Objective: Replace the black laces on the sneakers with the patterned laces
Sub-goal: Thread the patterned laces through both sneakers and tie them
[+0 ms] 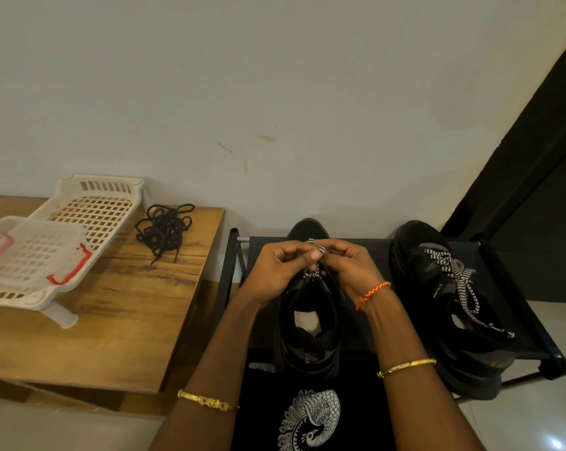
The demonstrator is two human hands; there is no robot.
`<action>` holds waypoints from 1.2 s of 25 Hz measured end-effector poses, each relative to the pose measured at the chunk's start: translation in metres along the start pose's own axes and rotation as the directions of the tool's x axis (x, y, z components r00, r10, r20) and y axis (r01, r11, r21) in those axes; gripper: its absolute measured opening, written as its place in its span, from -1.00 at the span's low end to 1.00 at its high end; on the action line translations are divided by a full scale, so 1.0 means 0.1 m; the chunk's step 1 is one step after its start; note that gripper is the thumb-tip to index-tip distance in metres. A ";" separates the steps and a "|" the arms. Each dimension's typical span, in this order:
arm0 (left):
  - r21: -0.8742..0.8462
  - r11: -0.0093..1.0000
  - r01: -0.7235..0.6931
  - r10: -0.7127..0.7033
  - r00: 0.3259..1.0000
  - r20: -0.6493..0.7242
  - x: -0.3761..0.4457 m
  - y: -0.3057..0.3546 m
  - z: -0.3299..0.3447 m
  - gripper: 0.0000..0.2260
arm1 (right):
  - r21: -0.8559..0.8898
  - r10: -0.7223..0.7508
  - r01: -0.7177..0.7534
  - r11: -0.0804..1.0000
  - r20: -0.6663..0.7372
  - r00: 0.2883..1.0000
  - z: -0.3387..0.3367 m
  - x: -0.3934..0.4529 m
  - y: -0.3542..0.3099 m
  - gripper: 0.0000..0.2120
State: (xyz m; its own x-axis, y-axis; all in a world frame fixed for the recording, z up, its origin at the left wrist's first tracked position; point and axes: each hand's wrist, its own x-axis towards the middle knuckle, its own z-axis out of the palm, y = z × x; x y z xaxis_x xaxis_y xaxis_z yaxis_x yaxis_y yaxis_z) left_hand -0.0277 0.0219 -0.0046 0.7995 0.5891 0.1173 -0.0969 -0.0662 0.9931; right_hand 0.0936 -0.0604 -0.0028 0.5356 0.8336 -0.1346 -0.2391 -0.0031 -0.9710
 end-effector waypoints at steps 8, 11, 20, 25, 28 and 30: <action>0.033 0.998 0.047 -0.052 0.985 0.166 0.03 0.00 -0.21 -0.86 | -0.090 -0.020 0.031 0.996 0.114 0.993 -0.08 -0.01 -0.03 -0.82; -0.032 0.982 0.188 -0.186 0.981 0.046 0.04 0.03 -0.20 -0.75 | -0.080 -0.054 0.065 0.995 0.129 0.990 -0.07 -0.02 -0.05 -0.81; 0.037 0.992 0.124 -0.126 0.992 0.033 0.06 0.01 -0.19 -0.77 | -0.137 -0.102 0.136 0.981 0.228 0.968 -0.18 -0.06 -0.09 -0.79; 0.360 0.933 -0.003 0.004 1.000 -0.003 0.06 0.04 -0.16 -0.75 | -0.215 -0.048 0.070 0.974 0.106 0.993 -0.13 0.00 -0.06 -0.90; 0.648 0.736 -0.197 0.211 0.976 0.056 0.06 0.03 -0.15 -0.76 | -0.184 0.049 -0.044 0.982 0.024 0.999 -0.07 0.00 -0.07 -0.91; 0.749 0.603 -0.273 0.275 0.953 0.126 0.06 0.05 -0.16 -0.76 | -0.164 0.114 -0.114 0.980 -0.011 0.993 -0.03 0.00 -0.09 -0.88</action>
State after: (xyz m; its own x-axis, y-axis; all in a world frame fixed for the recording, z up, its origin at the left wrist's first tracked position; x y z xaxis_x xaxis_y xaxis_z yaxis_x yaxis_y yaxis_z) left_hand -0.0329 0.0376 0.0009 0.8101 0.4420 0.3853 0.1674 -0.8042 0.5703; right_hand 0.0985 -0.0620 0.0048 0.5133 0.8220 -0.2468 -0.1631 -0.1889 -0.9684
